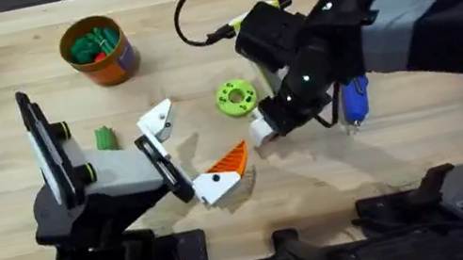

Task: Pick up the gripper from the table and insert it into the empty holder that is missing its gripper. Then pick up a screw, insert it into the mounting hole, and use the screwdriver to tighten it. Finally, clean up the table by picking up the vegetable and placing it into the bucket.

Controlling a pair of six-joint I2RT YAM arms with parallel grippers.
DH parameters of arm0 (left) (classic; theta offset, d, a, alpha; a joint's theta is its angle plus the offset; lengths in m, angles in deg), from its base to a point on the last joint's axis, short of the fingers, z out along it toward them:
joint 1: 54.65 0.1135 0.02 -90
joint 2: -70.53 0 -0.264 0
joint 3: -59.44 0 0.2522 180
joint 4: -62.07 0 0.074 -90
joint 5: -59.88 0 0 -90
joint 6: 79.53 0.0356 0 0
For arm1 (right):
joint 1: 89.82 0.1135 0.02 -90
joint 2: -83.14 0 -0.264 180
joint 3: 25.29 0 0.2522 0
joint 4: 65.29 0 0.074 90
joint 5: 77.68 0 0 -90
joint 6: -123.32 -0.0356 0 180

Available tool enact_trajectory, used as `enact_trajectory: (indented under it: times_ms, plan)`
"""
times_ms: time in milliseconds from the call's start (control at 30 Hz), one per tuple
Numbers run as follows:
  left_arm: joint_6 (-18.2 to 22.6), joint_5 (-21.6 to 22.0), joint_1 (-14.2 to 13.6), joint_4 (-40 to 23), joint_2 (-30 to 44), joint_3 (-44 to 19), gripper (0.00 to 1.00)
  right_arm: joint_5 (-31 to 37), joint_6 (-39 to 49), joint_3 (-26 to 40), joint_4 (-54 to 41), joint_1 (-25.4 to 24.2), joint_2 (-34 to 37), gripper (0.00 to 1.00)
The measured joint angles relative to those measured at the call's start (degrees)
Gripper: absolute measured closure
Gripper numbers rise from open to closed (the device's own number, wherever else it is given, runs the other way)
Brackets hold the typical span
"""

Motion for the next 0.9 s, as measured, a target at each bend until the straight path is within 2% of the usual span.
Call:
enact_trajectory:
  times_ms: [133,167,567,900]
  plan:
    - [0.0,0.0,0.0,0.0,0.0,0.0,0.010,0.1,-0.2,0.0,0.2,0.0,0.0,0.903]
    - [0.0,0.0,0.0,0.0,0.0,0.0,0.010,0.2,-0.4,0.0,0.4,0.0,0.0,0.968]
    - [0.0,0.0,0.0,0.0,0.0,0.0,0.010,0.3,-0.4,1.4,0.6,0.0,-0.5,0.982]
    - [0.0,0.0,0.0,0.0,0.0,0.0,0.010,0.3,-0.4,7.6,-0.8,0.0,-7.2,0.983]
